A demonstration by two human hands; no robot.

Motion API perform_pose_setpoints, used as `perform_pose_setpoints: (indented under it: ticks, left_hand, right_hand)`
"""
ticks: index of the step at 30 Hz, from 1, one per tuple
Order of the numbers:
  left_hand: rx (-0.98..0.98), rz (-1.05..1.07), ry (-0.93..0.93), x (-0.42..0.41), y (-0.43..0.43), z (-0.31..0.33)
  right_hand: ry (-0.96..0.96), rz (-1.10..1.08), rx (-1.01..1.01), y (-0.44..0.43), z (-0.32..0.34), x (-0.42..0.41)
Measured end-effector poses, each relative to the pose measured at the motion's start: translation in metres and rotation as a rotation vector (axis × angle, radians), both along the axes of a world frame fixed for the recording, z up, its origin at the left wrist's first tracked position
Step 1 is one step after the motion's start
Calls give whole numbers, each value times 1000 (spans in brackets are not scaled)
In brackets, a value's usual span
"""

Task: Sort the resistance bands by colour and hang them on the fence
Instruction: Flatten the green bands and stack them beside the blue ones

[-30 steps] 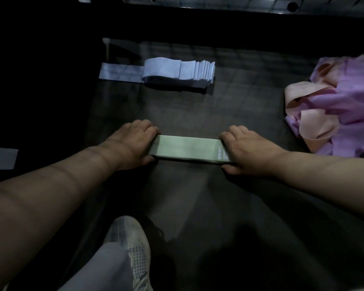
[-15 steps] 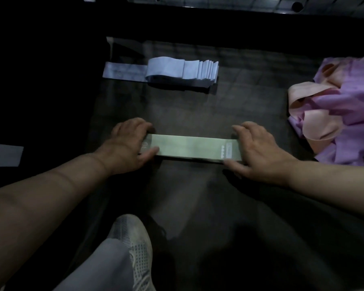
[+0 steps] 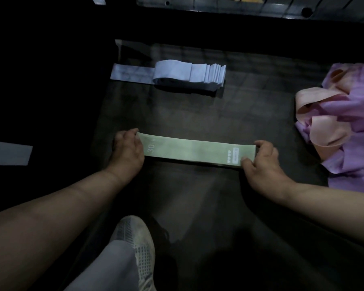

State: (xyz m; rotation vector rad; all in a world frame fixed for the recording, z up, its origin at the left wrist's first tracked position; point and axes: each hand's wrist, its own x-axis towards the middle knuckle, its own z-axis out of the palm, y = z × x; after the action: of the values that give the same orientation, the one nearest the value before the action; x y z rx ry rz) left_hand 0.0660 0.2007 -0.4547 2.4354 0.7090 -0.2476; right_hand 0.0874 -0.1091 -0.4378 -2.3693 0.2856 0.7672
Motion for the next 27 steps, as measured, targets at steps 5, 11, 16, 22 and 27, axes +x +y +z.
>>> perform_pose_setpoints:
  ticks: [5,11,16,22,27]
  left_hand:
    - [359,-765,-124,4,4,17]
    - [440,-1014,-75,17,12,15]
    - [406,-1029,-82,23,9,19]
    - [420,-1029,-18,22,8,17]
    - [424,-1017,32,22,8,21]
  right_hand:
    - [-280,652,-212,-7,12,10]
    - [-278,953,-272,-2,6,27]
    - [-302,931,-249,-6,4,32]
    - [-295,914,-223,-11,0,35]
    - [-303,912,-214,-11,2,34]
